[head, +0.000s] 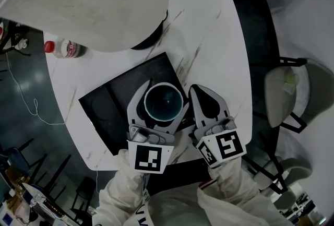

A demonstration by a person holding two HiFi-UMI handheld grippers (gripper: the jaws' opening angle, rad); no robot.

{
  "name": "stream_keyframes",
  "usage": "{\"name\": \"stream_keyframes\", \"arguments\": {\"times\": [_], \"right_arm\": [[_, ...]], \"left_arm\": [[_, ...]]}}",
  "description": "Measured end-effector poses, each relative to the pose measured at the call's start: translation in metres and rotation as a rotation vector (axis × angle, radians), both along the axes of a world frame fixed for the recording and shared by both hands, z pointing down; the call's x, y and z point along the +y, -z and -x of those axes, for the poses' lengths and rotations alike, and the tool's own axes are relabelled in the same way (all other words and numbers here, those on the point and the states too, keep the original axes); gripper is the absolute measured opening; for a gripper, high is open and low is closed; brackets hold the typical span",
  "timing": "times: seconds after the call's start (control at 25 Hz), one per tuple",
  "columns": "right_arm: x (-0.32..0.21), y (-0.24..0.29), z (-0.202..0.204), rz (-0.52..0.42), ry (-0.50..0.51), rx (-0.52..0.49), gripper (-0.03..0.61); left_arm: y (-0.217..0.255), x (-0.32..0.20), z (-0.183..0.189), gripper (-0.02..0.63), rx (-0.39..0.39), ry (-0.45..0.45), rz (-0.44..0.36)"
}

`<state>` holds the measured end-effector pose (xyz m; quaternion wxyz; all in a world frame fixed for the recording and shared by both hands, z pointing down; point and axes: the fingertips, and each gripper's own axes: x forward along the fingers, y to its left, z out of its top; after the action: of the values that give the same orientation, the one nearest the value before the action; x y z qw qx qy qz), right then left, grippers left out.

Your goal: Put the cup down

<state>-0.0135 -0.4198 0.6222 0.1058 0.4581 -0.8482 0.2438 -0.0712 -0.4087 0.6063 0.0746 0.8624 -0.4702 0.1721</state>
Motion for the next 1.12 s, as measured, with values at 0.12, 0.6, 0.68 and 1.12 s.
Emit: {"name": "stream_keyframes", "arguments": {"times": [0.12,0.6,0.68,1.12], "right_arm": [[0.0,-0.001,-0.003,0.007,-0.011,0.001,0.006],[0.003,-0.003,-0.011,0.015,-0.039,-0.006,0.005],[0.003,-0.003,-0.01,0.014,-0.037,-0.007,0.006],[0.011,-0.001,-0.013,0.011,-0.054,-0.014,0.005]], "left_arm": [[-0.001,0.001,0.0,0.402,-0.002,-0.005,0.005],[-0.004,0.002,0.0,0.402,0.025,0.012,0.035],[-0.005,0.002,0.0,0.402,0.023,0.014,0.045],[-0.013,0.008,0.003,0.402,0.016,0.019,0.088]]}}
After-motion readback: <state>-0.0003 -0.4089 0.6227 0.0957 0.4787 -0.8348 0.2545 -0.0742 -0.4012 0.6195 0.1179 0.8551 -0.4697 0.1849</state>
